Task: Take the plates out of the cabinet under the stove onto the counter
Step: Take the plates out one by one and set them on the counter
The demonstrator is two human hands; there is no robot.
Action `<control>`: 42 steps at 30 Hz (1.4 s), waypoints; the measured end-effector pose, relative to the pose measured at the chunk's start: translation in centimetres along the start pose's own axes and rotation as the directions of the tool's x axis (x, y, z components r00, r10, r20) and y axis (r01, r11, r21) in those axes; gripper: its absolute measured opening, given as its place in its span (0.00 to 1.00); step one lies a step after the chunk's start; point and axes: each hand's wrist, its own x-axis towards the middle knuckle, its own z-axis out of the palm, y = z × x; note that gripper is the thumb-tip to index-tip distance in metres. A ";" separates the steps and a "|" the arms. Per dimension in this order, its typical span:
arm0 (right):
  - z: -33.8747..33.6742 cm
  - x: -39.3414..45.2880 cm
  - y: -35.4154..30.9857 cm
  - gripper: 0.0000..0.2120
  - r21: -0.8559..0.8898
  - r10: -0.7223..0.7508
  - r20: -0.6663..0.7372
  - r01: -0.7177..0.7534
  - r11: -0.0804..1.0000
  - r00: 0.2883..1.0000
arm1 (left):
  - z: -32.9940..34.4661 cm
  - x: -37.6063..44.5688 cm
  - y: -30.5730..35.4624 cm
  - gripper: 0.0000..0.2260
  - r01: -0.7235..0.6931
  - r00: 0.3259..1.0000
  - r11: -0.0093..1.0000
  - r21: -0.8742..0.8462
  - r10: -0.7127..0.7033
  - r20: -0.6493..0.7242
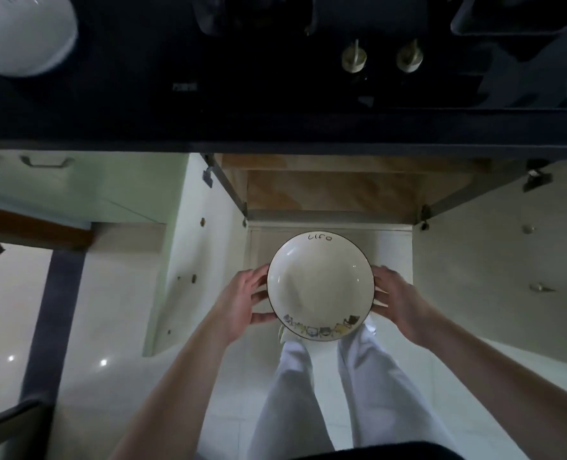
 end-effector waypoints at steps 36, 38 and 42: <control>-17.9 -25.5 9.1 0.17 0.407 -0.231 -0.237 0.312 0.858 0.944 | 22.5 -16.0 -4.9 0.25 -0.140 0.961 0.937 0.320 0.051 0.272; -17.5 -26.6 10.6 0.16 0.428 -0.203 -0.292 0.318 0.846 0.935 | 23.1 -15.7 -5.3 0.25 -0.136 0.952 0.920 0.366 0.019 0.306; -17.8 -29.1 13.2 0.15 0.466 -0.179 -0.393 0.362 0.807 0.902 | 25.7 -15.8 -6.8 0.25 -0.173 0.929 0.883 0.436 -0.001 0.371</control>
